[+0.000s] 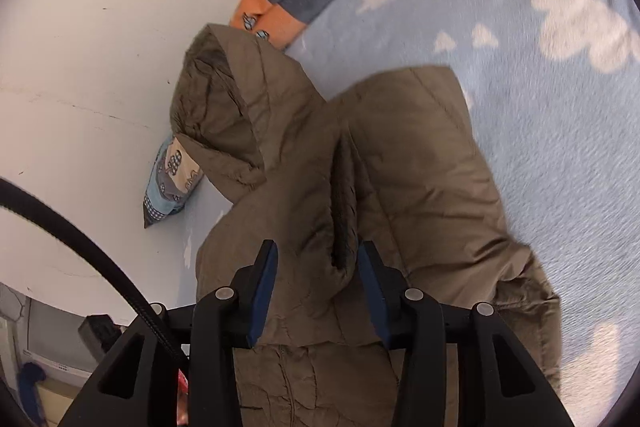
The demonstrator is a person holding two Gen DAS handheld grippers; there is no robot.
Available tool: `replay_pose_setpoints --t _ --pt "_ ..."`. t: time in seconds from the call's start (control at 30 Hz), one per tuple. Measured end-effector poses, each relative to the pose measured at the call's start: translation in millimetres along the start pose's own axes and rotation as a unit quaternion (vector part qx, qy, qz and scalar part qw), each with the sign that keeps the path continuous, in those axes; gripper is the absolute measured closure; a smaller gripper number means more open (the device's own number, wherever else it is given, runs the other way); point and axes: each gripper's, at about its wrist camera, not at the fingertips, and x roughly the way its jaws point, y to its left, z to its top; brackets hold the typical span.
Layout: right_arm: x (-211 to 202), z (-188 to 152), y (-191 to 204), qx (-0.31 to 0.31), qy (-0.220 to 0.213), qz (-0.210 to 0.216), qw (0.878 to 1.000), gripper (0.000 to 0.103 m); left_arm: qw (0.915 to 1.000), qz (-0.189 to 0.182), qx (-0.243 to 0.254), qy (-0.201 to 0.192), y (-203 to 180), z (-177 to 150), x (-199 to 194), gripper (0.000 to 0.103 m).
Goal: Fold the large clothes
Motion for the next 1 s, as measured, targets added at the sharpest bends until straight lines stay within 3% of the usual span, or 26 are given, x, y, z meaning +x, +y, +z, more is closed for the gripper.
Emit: replay_pose_setpoints --t 0.1,0.27,0.3,0.33,0.4,0.57,0.67,0.87,1.0 --pt "14 -6 -3 0.004 0.008 -0.004 1.0 0.055 0.9987 -0.007 -0.051 0.006 30 5 14 0.036" --pt "38 -12 2 -0.006 0.02 -0.014 1.0 0.056 0.9986 -0.006 -0.052 0.008 34 12 22 0.036" --pt "41 -13 4 -0.008 0.019 -0.016 1.0 0.06 0.9987 -0.003 -0.05 0.009 35 12 23 0.036" --pt "43 -13 7 -0.014 0.016 -0.02 1.0 0.075 0.9988 -0.002 -0.047 0.01 33 11 23 0.036" --pt "43 -13 16 -0.039 0.004 -0.035 0.999 0.083 0.999 0.001 -0.043 0.014 33 8 24 0.036" --pt "25 -13 39 -0.103 -0.033 -0.058 0.993 0.085 0.9995 0.0 -0.03 0.014 25 8 25 0.036" --pt "18 -14 45 -0.134 -0.046 -0.093 0.986 0.085 0.9997 0.013 -0.013 0.016 19 5 31 0.036" --pt "53 -15 14 -0.115 0.002 -0.148 0.982 0.083 0.9973 0.058 0.04 0.021 5 -4 44 0.035" --pt "53 -12 17 -0.109 0.005 -0.164 0.98 0.077 0.9972 0.058 0.043 0.021 4 -2 38 0.035"
